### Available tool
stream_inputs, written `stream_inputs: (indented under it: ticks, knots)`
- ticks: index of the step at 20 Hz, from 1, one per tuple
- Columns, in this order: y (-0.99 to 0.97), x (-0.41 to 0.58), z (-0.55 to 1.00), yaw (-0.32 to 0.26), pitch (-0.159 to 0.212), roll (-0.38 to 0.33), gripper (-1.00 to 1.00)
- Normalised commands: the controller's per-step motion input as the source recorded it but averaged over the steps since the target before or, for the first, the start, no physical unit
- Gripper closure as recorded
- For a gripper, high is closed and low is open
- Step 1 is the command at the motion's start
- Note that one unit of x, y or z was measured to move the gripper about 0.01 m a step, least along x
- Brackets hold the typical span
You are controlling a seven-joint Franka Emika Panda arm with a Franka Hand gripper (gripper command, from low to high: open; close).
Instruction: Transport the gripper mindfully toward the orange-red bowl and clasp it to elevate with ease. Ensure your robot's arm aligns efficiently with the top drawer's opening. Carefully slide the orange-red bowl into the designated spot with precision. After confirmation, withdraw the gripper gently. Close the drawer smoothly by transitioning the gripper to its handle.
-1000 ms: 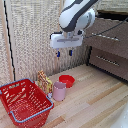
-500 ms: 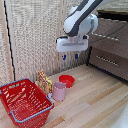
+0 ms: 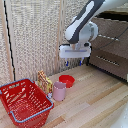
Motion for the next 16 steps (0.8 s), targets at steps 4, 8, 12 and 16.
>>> stream_inputs:
  ticks: [4,8,12,16]
  knots:
    - [-0.03,0.000,-0.37,-0.070,0.000,-0.095,-1.00]
    - [0.00,0.000,-0.40,-0.070,0.004,-0.121,-1.00]
    - [0.00,-0.001,-0.39,-0.046,0.041,-0.088,-1.00]
    - [-0.05,-0.005,-0.42,-0.014,0.053,-0.063,-1.00]
